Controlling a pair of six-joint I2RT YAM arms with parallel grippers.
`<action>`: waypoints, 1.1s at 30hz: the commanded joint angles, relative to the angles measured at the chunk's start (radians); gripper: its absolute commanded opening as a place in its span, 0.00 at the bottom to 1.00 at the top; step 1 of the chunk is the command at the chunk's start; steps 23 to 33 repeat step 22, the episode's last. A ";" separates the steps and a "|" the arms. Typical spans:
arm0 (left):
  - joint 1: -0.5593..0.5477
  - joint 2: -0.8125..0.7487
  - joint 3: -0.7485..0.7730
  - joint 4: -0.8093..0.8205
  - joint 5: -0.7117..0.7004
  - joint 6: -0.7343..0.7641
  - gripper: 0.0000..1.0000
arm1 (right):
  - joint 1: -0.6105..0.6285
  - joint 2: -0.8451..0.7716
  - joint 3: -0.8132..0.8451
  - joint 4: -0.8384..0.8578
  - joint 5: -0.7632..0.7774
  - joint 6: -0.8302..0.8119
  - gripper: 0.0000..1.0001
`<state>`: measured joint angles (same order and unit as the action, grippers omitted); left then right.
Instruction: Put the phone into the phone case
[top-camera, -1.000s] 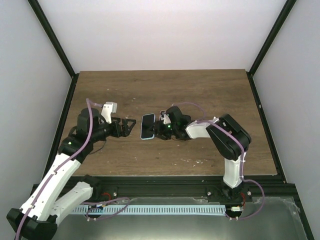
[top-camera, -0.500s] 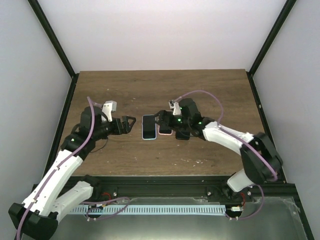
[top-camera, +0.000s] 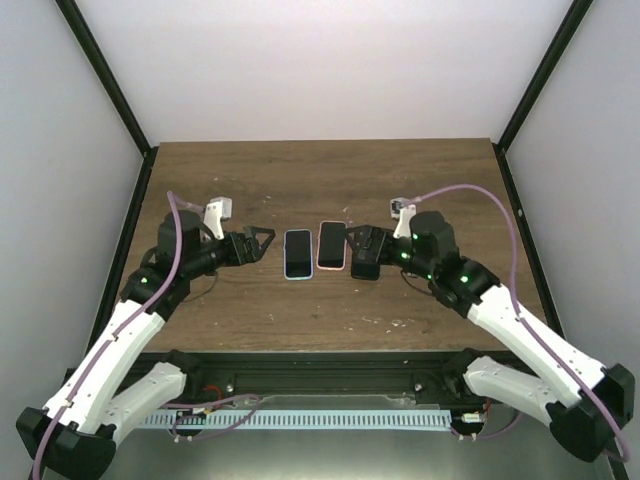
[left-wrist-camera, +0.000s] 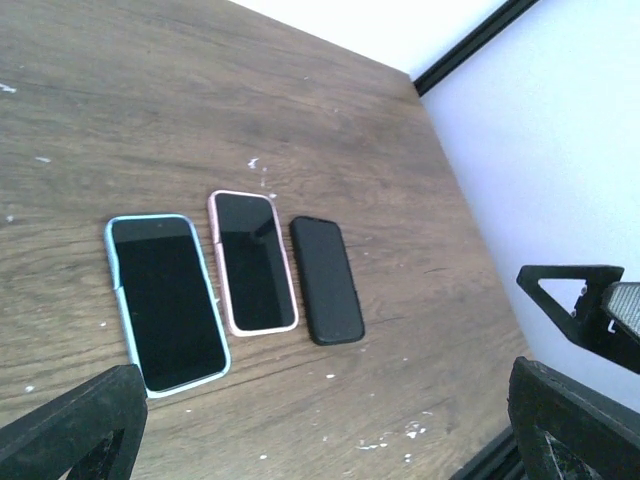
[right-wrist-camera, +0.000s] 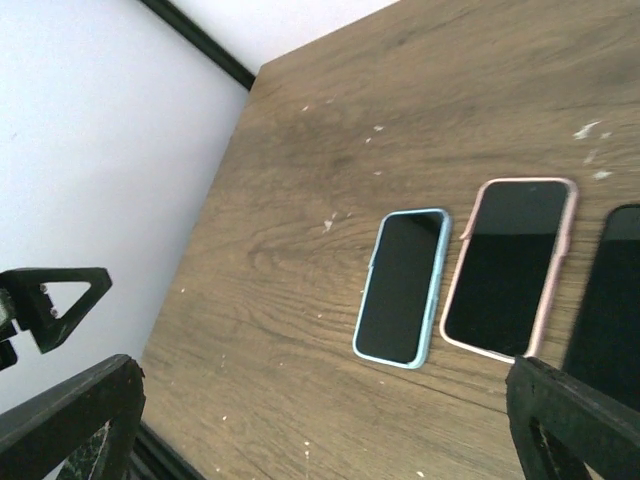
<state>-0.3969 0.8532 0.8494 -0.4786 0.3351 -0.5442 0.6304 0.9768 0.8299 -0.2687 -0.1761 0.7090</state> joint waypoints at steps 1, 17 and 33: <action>0.006 -0.030 0.055 0.056 0.065 -0.047 1.00 | -0.004 -0.105 0.032 -0.174 0.172 0.001 1.00; 0.006 -0.075 0.133 0.031 0.048 -0.007 1.00 | -0.005 -0.280 0.121 -0.250 0.233 -0.055 1.00; 0.006 -0.067 0.137 0.017 0.038 -0.009 1.00 | -0.005 -0.275 0.108 -0.238 0.220 -0.047 1.00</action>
